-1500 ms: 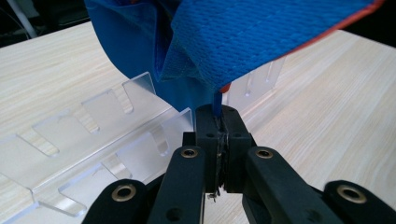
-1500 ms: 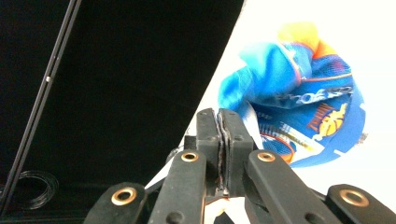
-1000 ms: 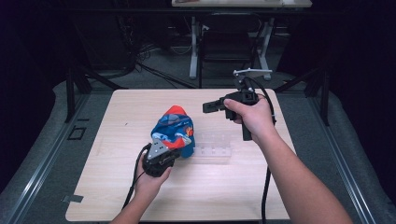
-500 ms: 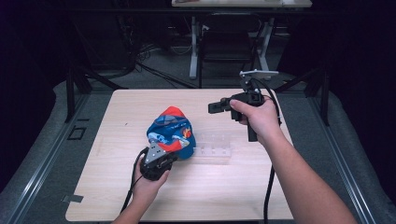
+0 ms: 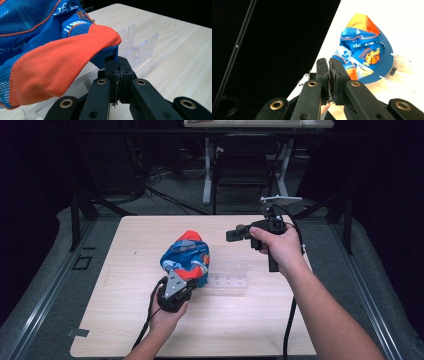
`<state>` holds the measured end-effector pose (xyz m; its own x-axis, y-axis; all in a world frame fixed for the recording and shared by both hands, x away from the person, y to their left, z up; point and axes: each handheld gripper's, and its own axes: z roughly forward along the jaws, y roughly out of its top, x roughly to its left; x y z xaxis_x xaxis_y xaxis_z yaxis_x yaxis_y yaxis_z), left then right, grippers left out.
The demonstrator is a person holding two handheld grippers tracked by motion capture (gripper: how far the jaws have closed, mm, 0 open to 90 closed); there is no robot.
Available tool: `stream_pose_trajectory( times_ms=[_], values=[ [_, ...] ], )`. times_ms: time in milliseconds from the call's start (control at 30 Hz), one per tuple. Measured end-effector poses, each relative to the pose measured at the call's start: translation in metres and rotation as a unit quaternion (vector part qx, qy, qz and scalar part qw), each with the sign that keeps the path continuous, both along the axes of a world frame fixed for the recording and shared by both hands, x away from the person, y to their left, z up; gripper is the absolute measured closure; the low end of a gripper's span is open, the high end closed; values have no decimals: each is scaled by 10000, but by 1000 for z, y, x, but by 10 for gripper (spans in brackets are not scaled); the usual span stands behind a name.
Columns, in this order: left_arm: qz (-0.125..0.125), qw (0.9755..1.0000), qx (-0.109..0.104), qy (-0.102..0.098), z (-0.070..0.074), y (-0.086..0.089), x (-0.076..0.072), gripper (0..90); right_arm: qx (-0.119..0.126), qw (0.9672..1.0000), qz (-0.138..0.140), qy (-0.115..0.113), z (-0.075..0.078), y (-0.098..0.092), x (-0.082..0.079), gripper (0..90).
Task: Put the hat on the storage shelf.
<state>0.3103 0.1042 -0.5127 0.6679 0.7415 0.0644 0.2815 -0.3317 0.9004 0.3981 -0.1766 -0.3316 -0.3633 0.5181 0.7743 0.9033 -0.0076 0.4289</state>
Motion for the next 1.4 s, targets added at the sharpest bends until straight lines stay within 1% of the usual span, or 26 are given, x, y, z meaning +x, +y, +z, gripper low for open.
stream_pose_trajectory(
  times_ms=[133, 200, 300, 367, 400, 467, 533, 600, 733, 800, 933, 1000, 1033, 1167, 1200, 1233, 1267, 1333, 1367, 1400],
  values=[
    [97, 9999, -58, 61, -6, 3, 0, 883, 16, 10000, -46, -4, 0, -2, -1, 864],
    [213, 9997, -97, 98, -9, 7, -1, 873, 11, 10000, -64, -19, 0, -3, -1, 864],
    [330, 9991, -178, 218, -13, 15, -1, 855, -2, 10000, -70, -26, 0, -6, -2, 862],
    [303, 9989, -205, 308, -15, 18, -1, 850, -31, 10000, -67, -18, 0, -8, -2, 859],
    [297, 9989, -188, 325, -16, 19, -1, 849, -39, 10000, -76, -20, 0, -8, -2, 857],
    [285, 9990, -161, 298, -17, 20, -2, 846, -17, 10000, -82, -11, -1, -9, -2, 856],
    [292, 9989, -93, 349, -18, 20, -3, 837, -13, 9999, -106, -15, -1, -9, -2, 855],
    [301, 9989, -115, 353, -19, 22, -4, 811, -38, 10000, -77, -7, -2, -10, -3, 853],
    [313, 9986, -136, 402, -18, 26, -5, 770, -22, 9999, -147, -11, -4, -12, -3, 852],
    [319, 9985, -160, 414, -18, 27, -6, 747, -46, 9999, -128, 1, -4, -14, -3, 851],
    [337, 9984, -145, 431, -19, 30, -7, 672, -79, 9999, -124, 0, -5, -16, -4, 849],
    [336, 9983, -121, 455, -18, 32, -8, 640, -87, 9998, -171, -15, -5, -16, -5, 847],
    [350, 9982, -139, 464, -19, 33, -8, 627, -123, 9998, -124, -20, -5, -18, -5, 846],
    [340, 9975, -131, 605, -19, 41, -10, 587, -184, 9997, -172, -16, -7, -20, -7, 840],
    [333, 9974, -137, 629, -20, 43, -10, 578, -239, 9996, -161, -36, -8, -22, -8, 838],
    [305, 9972, -86, 678, -20, 46, -11, 570, -268, 9994, -205, -34, -9, -22, -9, 836],
    [291, 9972, -74, 686, -21, 48, -12, 564, -306, 9993, -193, -43, -10, -23, -10, 835],
    [274, 9971, -19, 716, -22, 54, -15, 556, -495, 9985, -227, -97, -11, -24, -13, 831],
    [285, 9968, -21, 751, -22, 57, -16, 554, -575, 9981, -201, -127, -12, -25, -14, 827],
    [264, 9966, -23, 777, -22, 60, -17, 551, -582, 9980, -194, -126, -14, -26, -15, 824]
  ],
)
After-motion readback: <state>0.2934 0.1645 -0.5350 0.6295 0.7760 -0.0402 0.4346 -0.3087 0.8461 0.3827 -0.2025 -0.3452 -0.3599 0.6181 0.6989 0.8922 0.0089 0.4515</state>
